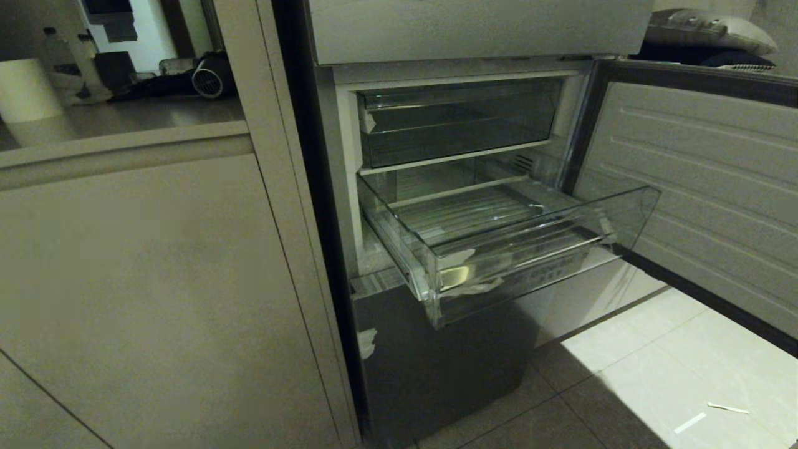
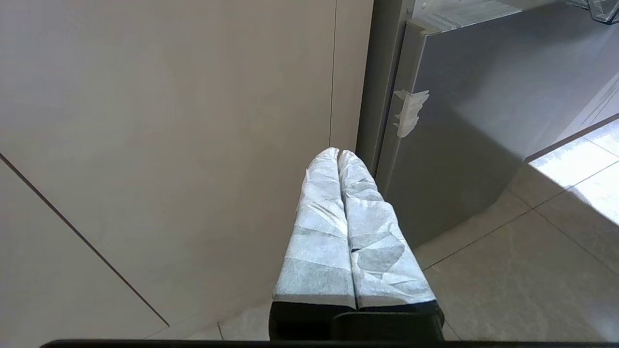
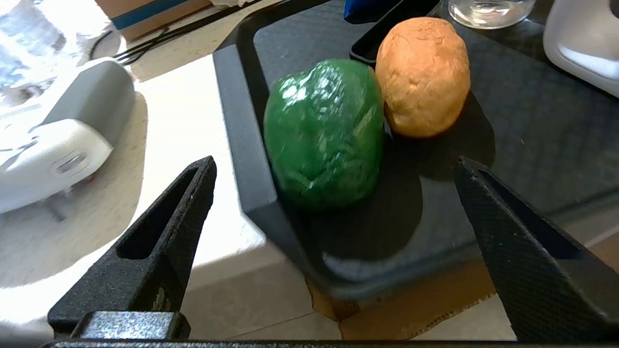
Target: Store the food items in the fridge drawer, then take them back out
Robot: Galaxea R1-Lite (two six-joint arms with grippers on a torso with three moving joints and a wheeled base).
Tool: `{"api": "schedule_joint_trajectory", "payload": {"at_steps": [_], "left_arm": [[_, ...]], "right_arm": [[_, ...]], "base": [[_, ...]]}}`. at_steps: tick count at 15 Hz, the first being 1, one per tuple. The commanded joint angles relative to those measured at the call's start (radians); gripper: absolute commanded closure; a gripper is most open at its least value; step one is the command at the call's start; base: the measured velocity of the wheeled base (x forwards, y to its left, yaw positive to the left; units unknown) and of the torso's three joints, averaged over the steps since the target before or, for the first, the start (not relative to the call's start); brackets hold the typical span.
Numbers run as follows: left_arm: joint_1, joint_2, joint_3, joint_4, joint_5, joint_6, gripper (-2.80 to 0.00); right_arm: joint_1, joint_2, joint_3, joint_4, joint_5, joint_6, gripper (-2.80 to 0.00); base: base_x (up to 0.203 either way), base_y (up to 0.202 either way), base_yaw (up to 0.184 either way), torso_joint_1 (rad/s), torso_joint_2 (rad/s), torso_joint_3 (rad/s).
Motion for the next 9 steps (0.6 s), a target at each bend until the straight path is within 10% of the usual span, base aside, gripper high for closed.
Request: {"api": "schedule_joint_trajectory", "payload": {"at_steps": [1,9], "left_arm": [[0.000,0.001,0.000,0.000,0.000,0.000,0.00],[0.000,0.001,-0.001,0.000,0.000,0.000,0.00]], "right_arm": [[0.000,0.068,-0.035,-0.004,0.003,-0.001,-2.80],[0.034,0.184,-0.085,-0.086,0.014,0.006,-2.80]], "base": [[0.000,0.000,0.000,0.000,0.00,0.000],[0.000,0.000,0.000,0.000,0.00,0.000]]}}
